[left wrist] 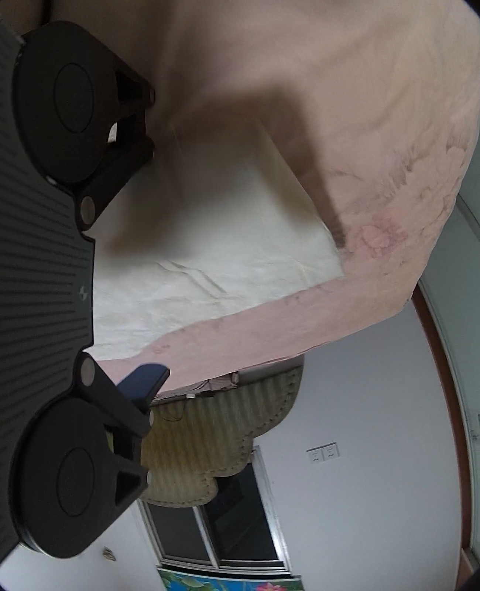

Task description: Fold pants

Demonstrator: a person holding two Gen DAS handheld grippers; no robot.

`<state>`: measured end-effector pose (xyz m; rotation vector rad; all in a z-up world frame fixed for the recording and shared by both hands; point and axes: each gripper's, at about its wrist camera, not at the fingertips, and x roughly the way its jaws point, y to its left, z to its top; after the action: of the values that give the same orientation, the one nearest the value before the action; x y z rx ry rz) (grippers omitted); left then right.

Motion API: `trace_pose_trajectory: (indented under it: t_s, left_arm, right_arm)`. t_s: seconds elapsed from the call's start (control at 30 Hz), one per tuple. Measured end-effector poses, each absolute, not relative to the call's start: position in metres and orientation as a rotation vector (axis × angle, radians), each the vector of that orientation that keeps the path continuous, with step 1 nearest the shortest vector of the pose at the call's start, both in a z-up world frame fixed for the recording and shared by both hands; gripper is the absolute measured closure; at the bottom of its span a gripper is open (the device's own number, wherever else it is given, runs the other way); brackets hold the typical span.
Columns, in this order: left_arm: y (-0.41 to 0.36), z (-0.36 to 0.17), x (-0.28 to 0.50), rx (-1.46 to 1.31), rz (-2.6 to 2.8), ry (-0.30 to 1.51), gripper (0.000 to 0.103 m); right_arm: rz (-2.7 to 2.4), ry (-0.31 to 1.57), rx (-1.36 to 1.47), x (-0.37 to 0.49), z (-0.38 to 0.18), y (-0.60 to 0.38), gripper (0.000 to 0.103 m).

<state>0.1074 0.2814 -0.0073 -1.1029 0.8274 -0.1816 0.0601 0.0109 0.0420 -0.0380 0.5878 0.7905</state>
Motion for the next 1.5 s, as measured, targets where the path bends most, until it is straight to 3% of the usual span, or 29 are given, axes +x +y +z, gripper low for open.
trace_pose_trajectory:
  t_s: [0.07, 0.17, 0.2, 0.23, 0.33, 0.5, 0.73, 0.9, 1.1, 1.5]
  left_arm:
    - [0.283, -0.012, 0.114, -1.121, -0.167, 0.832, 0.019]
    - [0.28, -0.01, 0.118, -1.062, -0.155, 0.83, 0.032]
    - [0.277, -0.007, 0.119, -1.014, -0.143, 0.834, 0.045]
    - [0.273, -0.005, 0.119, -0.96, -0.123, 0.84, 0.065]
    - [0.265, -0.002, 0.119, -0.807, -0.077, 0.84, 0.095]
    - [0.219, 0.047, 0.093, -0.478, -0.091, 0.653, 0.096]
    - [0.121, 0.118, 0.05, -0.106, -0.262, 0.387, 0.095]
    - [0.052, 0.138, 0.031, 0.022, -0.435, 0.316, 0.095]
    - [-0.025, 0.135, 0.028, 0.048, -0.639, 0.352, 0.094]
    - [-0.128, 0.066, 0.029, 0.168, -0.729, 0.495, 0.092]
  right_arm:
    - [0.803, 0.565, 0.019, 0.063, 0.049, -0.009, 0.073]
    - [0.619, 0.63, -0.044, 0.085, 0.041, -0.015, 0.073]
    - [0.552, 0.672, -0.083, 0.094, 0.033, -0.012, 0.073]
    - [0.518, 0.717, -0.115, 0.104, 0.023, -0.01, 0.073]
    - [0.53, 0.748, -0.174, 0.112, 0.007, -0.004, 0.073]
    - [0.562, 0.677, -0.003, 0.12, 0.029, -0.033, 0.072]
    - [0.491, 0.582, -0.011, 0.121, 0.052, -0.071, 0.072]
    - [0.526, 0.467, -0.049, 0.094, 0.076, -0.112, 0.07]
    - [0.382, 0.416, -0.122, 0.042, 0.084, -0.187, 0.066]
    - [0.09, 0.567, -0.075, -0.002, 0.009, -0.276, 0.065]
